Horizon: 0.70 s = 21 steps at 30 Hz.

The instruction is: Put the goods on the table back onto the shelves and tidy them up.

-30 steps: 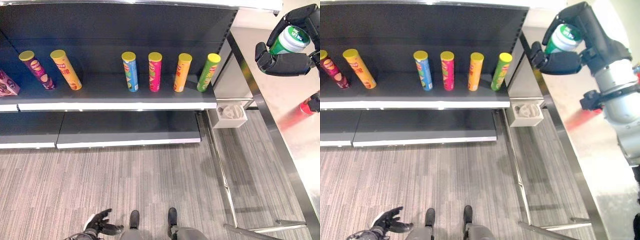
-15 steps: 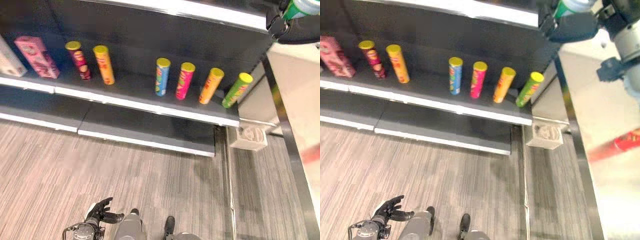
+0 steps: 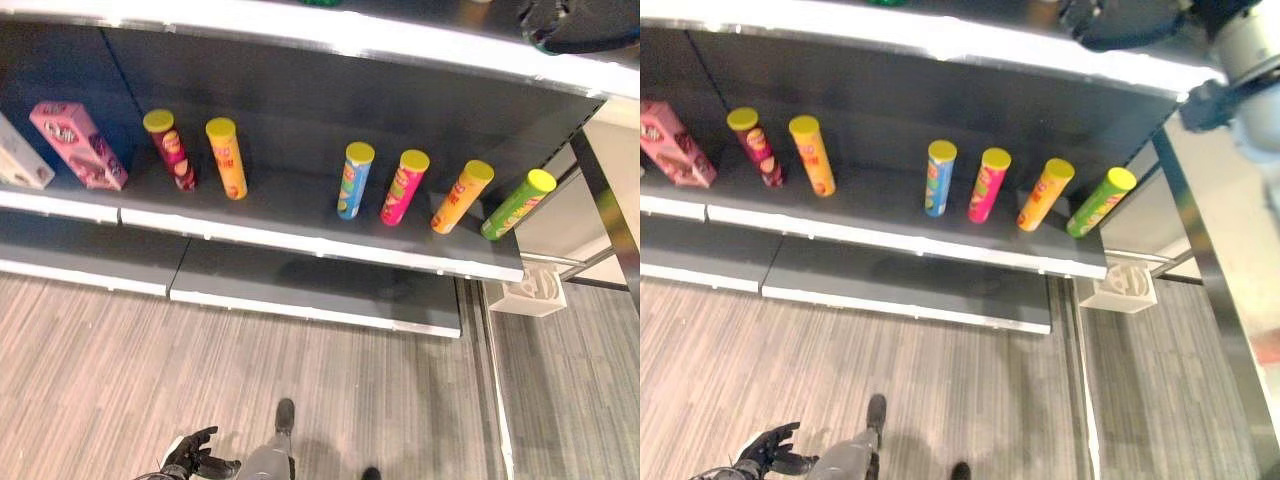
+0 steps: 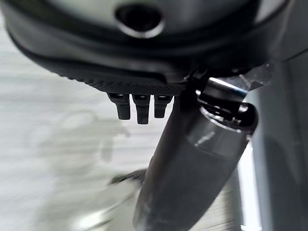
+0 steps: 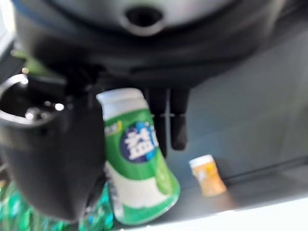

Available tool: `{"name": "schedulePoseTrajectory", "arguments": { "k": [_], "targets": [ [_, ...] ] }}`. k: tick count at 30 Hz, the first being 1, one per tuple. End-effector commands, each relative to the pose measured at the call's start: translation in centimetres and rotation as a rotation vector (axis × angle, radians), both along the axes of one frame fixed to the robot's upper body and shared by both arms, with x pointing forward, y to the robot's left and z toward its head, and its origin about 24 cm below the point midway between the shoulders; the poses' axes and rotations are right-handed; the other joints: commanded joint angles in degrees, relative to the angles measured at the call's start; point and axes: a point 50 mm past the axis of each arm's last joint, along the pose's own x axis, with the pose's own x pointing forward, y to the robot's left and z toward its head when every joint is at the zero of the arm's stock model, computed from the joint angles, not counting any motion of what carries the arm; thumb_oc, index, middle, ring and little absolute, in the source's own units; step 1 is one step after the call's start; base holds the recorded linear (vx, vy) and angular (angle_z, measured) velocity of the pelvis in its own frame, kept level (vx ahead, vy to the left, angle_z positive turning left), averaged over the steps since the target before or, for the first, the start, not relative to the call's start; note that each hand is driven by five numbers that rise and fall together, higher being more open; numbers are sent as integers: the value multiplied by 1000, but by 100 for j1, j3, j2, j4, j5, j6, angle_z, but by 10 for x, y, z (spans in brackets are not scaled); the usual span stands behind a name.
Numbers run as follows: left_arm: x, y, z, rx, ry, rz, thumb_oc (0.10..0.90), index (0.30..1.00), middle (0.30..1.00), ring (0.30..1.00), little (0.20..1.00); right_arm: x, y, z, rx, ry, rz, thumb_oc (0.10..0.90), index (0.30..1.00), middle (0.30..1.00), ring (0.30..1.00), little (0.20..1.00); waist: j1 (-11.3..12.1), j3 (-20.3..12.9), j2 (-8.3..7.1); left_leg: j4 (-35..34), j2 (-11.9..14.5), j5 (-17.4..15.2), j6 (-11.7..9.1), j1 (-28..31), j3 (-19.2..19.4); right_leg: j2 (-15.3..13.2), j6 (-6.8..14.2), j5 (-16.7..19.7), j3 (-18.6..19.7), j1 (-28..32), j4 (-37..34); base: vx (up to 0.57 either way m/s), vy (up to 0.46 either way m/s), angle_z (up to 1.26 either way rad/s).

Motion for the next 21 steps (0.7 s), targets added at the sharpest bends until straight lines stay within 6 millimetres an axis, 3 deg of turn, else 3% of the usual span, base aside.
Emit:
{"name": "schedulePoseTrajectory", "arguments": {
  "k": [1, 4, 6, 11, 21],
  "targets": [
    [-15, 17, 4, 73, 24, -23, 800, 900, 900, 900, 900, -21, -9, 43, 109, -220, -8, 400, 300, 300, 300, 300, 125, -542, -114, 15, 172, -559, -510, 73, -255, 223, 19, 222, -66, -566, 997, 36, 78, -14],
    [-14, 18, 5, 70, 17, -25, 800, 900, 900, 900, 900, -23, -10, 47, 111, -229, -10, 400, 300, 300, 300, 300, 93, -515, -58, 15, 187, -648, -516, 136, -292, 223, -38, 253, -175, -822, 862, 38, 17, -18],
    [-11, 20, 6, 79, 16, -32, 800, 900, 900, 900, 900, -25, -9, 55, 128, -261, -6, 400, 300, 300, 300, 300, 3, -455, -33, 15, 178, -724, -543, 179, -292, 255, -73, 375, -384, -981, 180, 34, -34, -2],
    [-14, 14, 3, 60, 18, -27, 800, 900, 900, 900, 900, -18, -9, 50, 145, -220, 3, 400, 300, 300, 300, 300, -43, -581, -129, 15, 172, -813, -567, 347, -306, 355, -42, 539, -213, -560, -630, 93, -65, 19],
    [-20, 1, -5, 23, 44, -19, 800, 900, 900, 900, 900, 1, -7, 42, 172, -137, -6, 400, 300, 300, 300, 300, 27, -758, -226, 15, 333, -871, -699, 456, -360, 495, -107, 392, -345, -273, -814, 42, -71, -1]
  ]
}}
